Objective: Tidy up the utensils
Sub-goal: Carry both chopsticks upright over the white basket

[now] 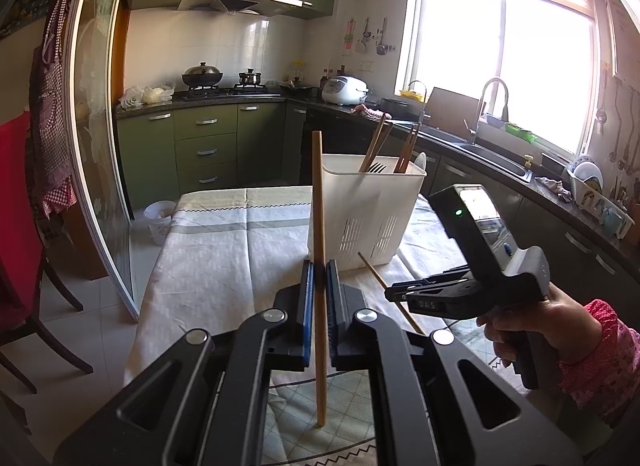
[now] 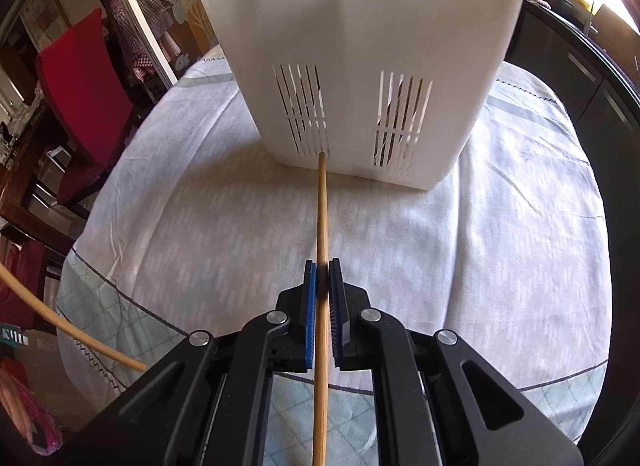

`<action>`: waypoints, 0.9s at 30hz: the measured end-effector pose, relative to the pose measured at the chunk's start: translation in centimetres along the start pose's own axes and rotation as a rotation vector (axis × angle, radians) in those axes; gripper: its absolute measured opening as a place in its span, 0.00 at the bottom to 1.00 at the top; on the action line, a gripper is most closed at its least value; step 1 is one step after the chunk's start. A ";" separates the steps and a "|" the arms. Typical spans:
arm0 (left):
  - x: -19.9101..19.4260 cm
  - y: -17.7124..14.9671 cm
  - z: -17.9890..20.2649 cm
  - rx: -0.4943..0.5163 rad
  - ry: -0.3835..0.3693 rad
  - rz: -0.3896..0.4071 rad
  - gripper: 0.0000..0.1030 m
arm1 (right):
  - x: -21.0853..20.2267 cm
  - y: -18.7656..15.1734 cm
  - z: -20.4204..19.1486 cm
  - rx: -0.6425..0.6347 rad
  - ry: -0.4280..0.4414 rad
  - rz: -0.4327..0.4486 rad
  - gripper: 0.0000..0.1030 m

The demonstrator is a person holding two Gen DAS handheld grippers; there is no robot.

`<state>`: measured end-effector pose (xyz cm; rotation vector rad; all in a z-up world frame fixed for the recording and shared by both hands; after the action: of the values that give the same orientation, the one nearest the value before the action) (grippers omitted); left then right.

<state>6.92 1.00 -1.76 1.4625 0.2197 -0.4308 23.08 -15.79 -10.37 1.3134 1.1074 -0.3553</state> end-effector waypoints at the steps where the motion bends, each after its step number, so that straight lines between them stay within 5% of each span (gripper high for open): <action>1: 0.0 0.0 0.1 0.002 0.000 -0.001 0.06 | -1.1 0.0 0.2 0.004 0.011 0.025 0.07; 12: 0.3 0.1 1.0 0.025 0.013 -0.012 0.06 | -13.3 -2.0 2.6 0.007 0.056 0.310 0.07; 27: 0.2 0.5 2.4 0.053 0.015 -0.008 0.06 | -17.2 -5.1 3.9 0.042 0.085 0.389 0.07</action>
<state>7.06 -1.39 -1.12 1.5174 0.2283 -0.4352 12.66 -26.93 -0.14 1.5558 0.8912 -0.0336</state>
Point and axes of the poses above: each gripper's, at about its wrist camera, not at the fingertips, and x roughly the way its jaws point, z to its right, y to its top, the point moved 1 cm from there along x, roughly the way its jaws point, and after that the axes turned 6 degrees about z, right-handed, at the moved point
